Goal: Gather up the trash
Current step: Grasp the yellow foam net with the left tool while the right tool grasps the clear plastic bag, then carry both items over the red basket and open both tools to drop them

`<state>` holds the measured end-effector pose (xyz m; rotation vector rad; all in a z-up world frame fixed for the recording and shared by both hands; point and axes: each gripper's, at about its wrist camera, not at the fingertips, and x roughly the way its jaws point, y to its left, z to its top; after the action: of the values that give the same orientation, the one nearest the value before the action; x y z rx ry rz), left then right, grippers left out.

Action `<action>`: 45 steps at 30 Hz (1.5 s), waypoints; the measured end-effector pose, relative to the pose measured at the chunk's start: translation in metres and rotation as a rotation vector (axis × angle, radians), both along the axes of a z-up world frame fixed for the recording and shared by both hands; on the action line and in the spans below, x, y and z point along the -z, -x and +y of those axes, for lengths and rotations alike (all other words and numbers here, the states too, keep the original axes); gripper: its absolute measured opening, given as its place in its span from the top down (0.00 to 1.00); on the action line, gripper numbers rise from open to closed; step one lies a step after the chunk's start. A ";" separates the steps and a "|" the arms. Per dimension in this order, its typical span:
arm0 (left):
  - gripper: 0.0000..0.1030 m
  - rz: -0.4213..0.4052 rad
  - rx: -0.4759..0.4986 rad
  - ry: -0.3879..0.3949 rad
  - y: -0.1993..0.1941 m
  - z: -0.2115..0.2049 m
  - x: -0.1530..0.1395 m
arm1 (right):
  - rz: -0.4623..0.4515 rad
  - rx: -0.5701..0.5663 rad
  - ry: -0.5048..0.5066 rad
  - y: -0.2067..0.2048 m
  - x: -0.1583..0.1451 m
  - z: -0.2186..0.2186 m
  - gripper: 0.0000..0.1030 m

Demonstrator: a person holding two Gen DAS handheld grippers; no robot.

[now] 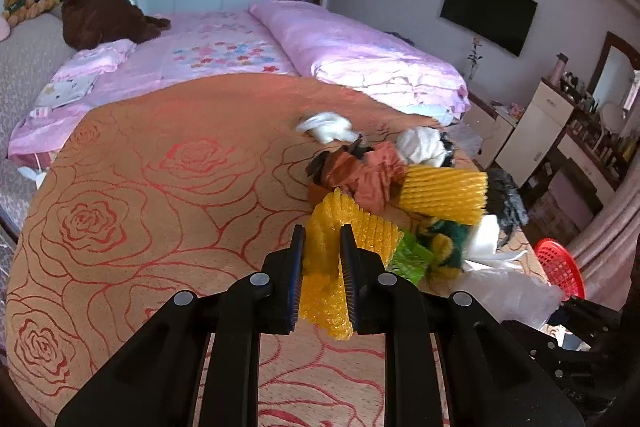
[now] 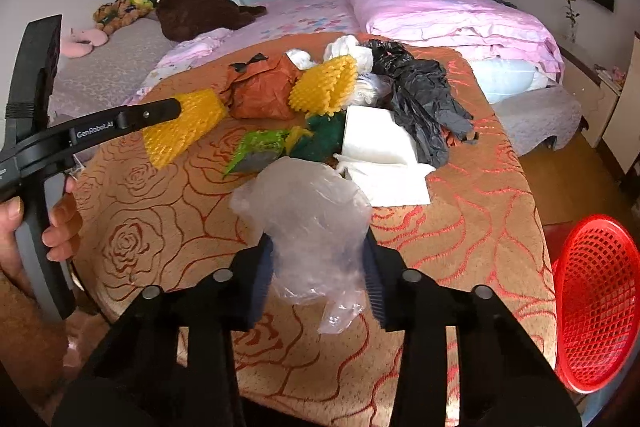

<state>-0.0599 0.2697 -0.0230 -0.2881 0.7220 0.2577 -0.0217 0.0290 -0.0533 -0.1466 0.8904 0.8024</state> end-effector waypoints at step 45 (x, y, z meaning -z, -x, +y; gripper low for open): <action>0.83 -0.029 0.518 -0.095 -0.097 -0.232 -0.019 | -0.151 0.648 0.009 -0.055 -0.041 -0.213 0.64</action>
<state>0.0375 0.0376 -0.0038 -0.0086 0.7283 -0.2034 0.0332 -0.1839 -0.0127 0.0743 0.7342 0.1798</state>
